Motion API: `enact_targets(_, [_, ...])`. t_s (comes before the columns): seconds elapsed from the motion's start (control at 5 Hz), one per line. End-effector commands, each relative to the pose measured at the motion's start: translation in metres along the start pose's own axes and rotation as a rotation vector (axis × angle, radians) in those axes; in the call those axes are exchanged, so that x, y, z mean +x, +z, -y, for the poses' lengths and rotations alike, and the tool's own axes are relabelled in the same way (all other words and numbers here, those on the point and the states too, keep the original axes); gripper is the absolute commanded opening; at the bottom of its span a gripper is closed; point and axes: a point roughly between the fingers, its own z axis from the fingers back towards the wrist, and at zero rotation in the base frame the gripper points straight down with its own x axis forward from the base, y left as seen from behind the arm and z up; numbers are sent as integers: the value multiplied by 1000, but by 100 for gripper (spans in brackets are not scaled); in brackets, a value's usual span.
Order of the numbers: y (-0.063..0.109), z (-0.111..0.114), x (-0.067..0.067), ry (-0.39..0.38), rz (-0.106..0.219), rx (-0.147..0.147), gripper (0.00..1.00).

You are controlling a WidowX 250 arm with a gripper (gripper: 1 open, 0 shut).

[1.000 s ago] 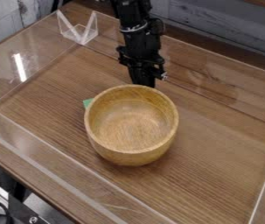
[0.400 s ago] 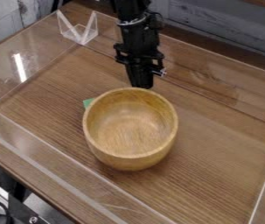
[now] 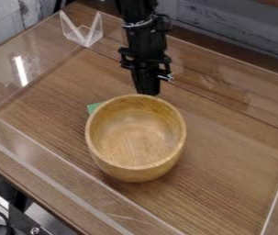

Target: Put the green block in the brown bowl

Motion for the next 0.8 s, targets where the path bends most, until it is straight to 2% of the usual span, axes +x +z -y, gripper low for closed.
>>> enact_targets(0.0, [33,6,3,-24,86,39,100])
enact_targets(0.2, [36,8,2,-36,87,38,100])
enact_targets(0.6, [31,12,-1,-60,90,39,100])
